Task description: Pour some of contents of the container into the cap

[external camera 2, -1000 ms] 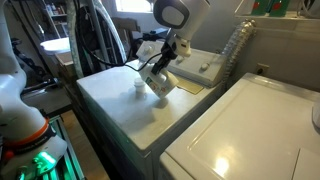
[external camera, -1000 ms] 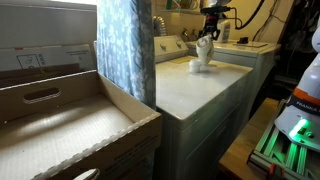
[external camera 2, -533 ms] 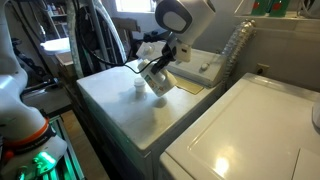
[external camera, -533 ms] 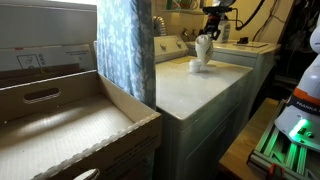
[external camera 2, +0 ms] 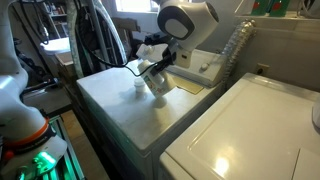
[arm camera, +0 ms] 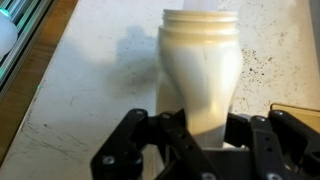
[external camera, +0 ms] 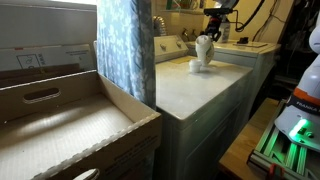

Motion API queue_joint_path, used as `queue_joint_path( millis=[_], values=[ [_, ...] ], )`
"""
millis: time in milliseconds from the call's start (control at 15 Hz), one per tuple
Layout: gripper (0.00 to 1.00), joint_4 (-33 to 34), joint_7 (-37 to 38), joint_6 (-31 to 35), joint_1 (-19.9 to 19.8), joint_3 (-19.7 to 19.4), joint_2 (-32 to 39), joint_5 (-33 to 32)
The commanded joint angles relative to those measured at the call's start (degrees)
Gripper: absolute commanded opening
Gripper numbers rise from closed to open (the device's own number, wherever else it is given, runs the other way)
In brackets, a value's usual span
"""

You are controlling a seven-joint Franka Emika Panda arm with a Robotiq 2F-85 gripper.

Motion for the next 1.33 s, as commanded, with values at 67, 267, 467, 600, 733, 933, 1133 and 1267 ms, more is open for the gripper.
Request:
queue_joint_path(
  millis=[67, 267, 467, 600, 733, 933, 1133, 1267],
  values=[
    [0.0, 0.98, 1.66, -3.21, -1.82, -0.83, -0.02, 5.78],
    [0.0, 0.75, 2.43, -2.99, -2.43, -1.27, 0.69, 8.95],
    [0.0, 0.72, 3.57, -3.0, -2.95, -1.45, 1.71, 12.17],
    [0.0, 0.59, 4.84, -2.86, -3.26, -1.65, 2.21, 14.23],
    [0.0, 0.38, 5.45, -2.77, -3.55, -1.81, 2.51, 16.22],
    [0.0, 0.09, 5.87, -2.53, -3.89, -1.88, 2.9, 19.15],
    [0.0, -0.11, 6.27, -2.66, -4.12, -1.86, 3.41, 21.65],
    [0.0, -0.15, 6.89, -2.82, -4.13, -1.86, 3.74, 23.06]
  ],
)
